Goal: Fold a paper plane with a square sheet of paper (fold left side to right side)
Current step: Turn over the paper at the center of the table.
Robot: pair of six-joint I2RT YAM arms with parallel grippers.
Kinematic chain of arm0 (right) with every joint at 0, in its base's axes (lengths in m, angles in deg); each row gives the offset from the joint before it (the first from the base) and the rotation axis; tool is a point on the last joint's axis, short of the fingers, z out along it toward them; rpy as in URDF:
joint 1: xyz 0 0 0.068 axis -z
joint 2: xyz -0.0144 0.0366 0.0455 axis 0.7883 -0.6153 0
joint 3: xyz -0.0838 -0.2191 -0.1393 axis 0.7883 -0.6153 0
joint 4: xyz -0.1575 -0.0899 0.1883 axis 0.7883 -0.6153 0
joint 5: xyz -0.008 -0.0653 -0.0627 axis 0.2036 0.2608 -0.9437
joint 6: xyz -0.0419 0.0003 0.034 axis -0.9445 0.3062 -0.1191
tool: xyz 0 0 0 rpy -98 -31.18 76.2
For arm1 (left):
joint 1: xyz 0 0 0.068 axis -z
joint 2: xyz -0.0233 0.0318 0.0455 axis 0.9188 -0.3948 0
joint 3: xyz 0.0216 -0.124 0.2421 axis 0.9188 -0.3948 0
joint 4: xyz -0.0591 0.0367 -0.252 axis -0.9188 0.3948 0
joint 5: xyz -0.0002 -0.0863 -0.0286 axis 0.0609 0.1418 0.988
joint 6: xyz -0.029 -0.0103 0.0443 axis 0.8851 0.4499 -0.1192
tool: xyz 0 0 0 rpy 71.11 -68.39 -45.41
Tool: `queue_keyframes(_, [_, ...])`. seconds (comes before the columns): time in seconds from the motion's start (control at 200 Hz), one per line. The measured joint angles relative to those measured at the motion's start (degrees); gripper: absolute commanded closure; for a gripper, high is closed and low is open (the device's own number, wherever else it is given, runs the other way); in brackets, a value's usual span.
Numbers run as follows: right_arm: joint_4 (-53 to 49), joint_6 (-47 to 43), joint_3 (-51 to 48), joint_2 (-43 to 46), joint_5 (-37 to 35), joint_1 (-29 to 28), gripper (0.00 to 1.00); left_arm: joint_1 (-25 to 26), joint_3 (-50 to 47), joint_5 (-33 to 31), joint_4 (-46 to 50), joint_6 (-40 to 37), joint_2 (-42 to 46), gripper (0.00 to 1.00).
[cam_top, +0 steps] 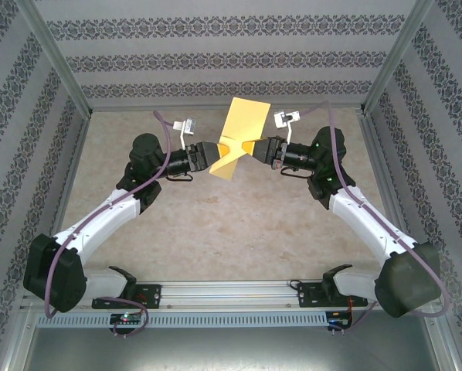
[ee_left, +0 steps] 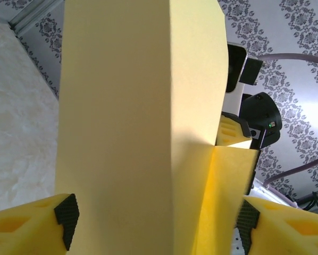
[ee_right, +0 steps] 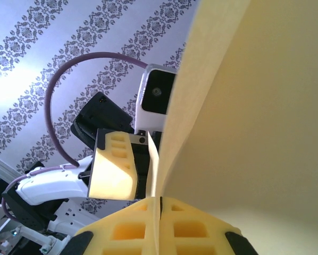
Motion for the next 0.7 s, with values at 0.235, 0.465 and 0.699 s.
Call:
queue_keyframes(0.235, [0.0, 0.2, -0.3, -0.2, -0.3, 0.0, 1.0, 0.0, 0.0, 0.2, -1.7, 0.2, 0.0, 0.57])
queue_keyframes(0.465, [-0.3, 0.2, -1.3, -0.2, -1.1, 0.0, 0.84, 0.0, 0.0, 0.1, -1.6, -0.3, 0.8, 0.82])
queue_keyframes(0.699, [-10.0, -4.7, -2.2, 1.7, -5.0, 2.1, 0.52, 0.4, 0.4, -3.6, 8.7, -7.6, 3.8, 0.96])
